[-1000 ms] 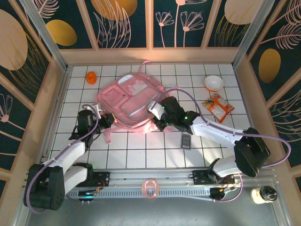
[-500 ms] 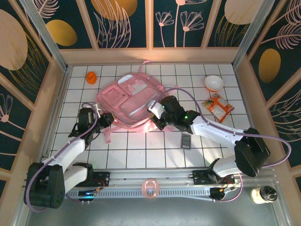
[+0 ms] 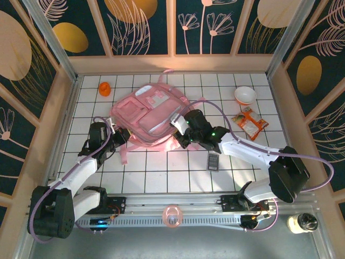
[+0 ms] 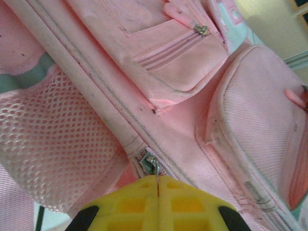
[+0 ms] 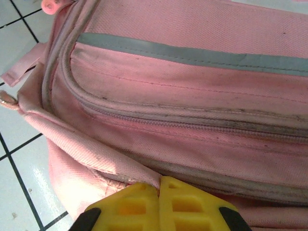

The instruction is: Pack the student bag

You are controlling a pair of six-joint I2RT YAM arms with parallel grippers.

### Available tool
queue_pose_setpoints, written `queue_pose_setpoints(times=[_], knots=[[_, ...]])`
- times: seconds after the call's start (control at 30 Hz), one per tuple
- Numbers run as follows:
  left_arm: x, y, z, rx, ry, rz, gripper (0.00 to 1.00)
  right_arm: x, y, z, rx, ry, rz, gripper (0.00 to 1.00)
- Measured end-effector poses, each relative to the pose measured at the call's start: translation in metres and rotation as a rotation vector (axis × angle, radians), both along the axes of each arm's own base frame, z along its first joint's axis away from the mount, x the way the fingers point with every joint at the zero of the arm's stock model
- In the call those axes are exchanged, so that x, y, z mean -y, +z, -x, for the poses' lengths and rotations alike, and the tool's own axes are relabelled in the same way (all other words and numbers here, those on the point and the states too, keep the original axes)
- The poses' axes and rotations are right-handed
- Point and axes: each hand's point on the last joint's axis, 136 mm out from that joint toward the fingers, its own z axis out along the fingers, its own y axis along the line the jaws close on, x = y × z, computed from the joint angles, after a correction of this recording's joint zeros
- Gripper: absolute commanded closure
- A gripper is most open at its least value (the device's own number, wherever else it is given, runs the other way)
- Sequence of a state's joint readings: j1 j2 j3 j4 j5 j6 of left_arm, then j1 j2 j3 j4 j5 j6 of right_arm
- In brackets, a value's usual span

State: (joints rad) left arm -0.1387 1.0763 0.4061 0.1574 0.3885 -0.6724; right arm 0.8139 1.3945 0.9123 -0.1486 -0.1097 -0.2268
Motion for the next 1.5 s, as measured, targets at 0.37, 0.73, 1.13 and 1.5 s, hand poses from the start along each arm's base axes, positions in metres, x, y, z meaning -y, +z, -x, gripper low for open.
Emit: queue_pose_setpoints(times=[0.37, 0.73, 1.13, 1.5], knots=[[0.010, 0.002, 0.004, -0.017, -0.031, 0.049, 1.00, 0.000, 0.003, -0.005, -0.008, -0.046, -0.027, 1.00], [0.062, 0.014, 0.028, -0.057, -0.260, 0.143, 1.00, -0.007, 0.007, -0.017, 0.007, -0.086, -0.059, 1.00], [0.051, 0.052, 0.008, 0.095, -0.242, -0.026, 0.46, 0.017, 0.019, -0.018, 0.085, 0.132, -0.021, 1.00], [0.040, 0.091, -0.016, 0.492, -0.452, -0.525, 0.35, 0.100, 0.045, -0.092, 0.034, -0.186, -0.152, 0.54]])
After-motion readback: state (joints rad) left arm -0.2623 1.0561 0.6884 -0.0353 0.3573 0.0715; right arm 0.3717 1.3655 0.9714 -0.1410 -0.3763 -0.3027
